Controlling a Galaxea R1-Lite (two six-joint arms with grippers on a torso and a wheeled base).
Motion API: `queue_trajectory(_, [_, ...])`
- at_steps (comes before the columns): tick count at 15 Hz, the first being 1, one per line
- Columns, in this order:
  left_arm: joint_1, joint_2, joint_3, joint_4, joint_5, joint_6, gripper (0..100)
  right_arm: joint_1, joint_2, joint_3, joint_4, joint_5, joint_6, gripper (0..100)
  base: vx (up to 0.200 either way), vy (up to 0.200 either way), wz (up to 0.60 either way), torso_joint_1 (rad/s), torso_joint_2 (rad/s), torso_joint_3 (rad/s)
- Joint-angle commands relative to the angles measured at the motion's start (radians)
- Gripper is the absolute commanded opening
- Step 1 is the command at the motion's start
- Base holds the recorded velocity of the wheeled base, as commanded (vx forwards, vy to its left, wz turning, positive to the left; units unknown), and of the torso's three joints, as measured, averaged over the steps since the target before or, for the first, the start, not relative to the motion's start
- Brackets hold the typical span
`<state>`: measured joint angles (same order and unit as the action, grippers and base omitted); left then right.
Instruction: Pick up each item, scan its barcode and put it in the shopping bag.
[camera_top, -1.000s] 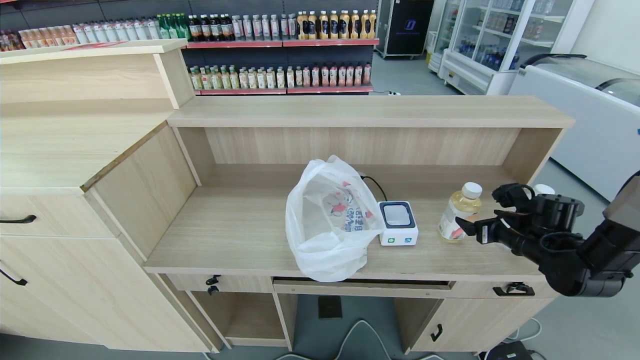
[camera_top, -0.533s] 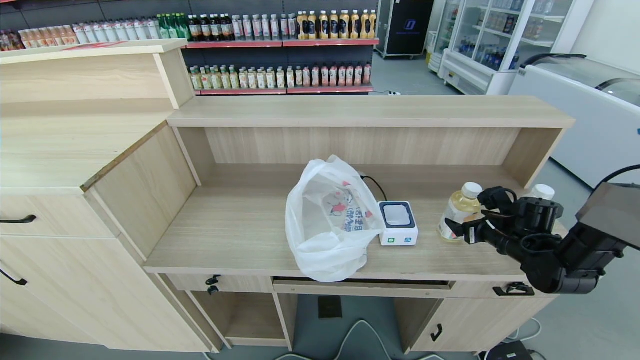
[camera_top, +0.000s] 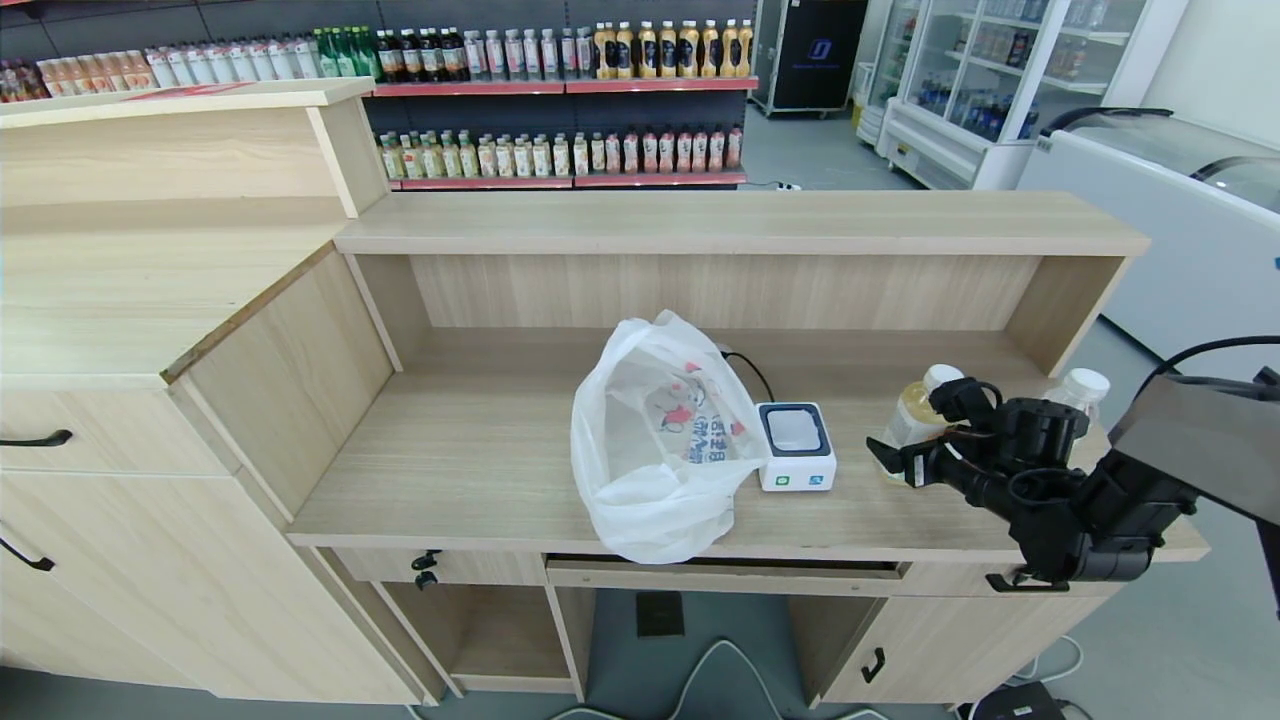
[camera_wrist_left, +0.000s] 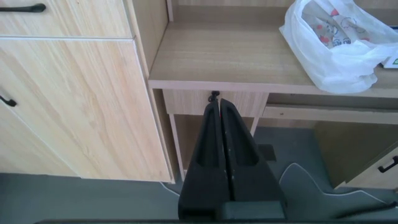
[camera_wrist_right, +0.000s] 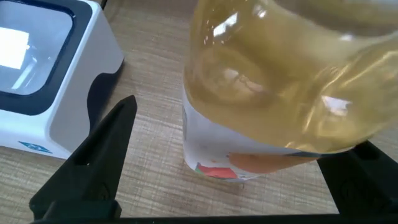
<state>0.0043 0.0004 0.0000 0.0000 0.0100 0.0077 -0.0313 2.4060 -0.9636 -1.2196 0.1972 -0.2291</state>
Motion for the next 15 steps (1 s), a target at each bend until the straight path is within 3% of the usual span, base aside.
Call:
queue_trajectory(1, [0.000,0.000,0.000,0.000,0.001,0.000,0,0.010,0.024,-0.010,0.000,0.001,0.002,100,0.000,0.000,0.00,0.000,0.00,0.000])
queue_trajectory(9, [0.000,0.000,0.000,0.000,0.001,0.000,0,0.037,0.058,-0.101,-0.001,0.002,0.001,100,0.000,0.000,0.00,0.000,0.00,0.000])
queue_trajectory(11, [0.000,0.000,0.000,0.000,0.001,0.000,0,0.033,0.056,-0.109,-0.001,0.042,0.001,100,0.000,0.000,0.00,0.000,0.00,0.000])
queue_trajectory(12, [0.000,0.000,0.000,0.000,0.001,0.000,0,0.031,0.058,-0.115,-0.001,0.050,-0.001,0,0.000,0.000,0.00,0.000,0.00,0.000])
queue_trajectory(15, [0.000,0.000,0.000,0.000,0.001,0.000,0,0.027,0.059,-0.121,0.000,0.051,-0.001,0,0.000,0.000,0.00,0.000,0.00,0.000])
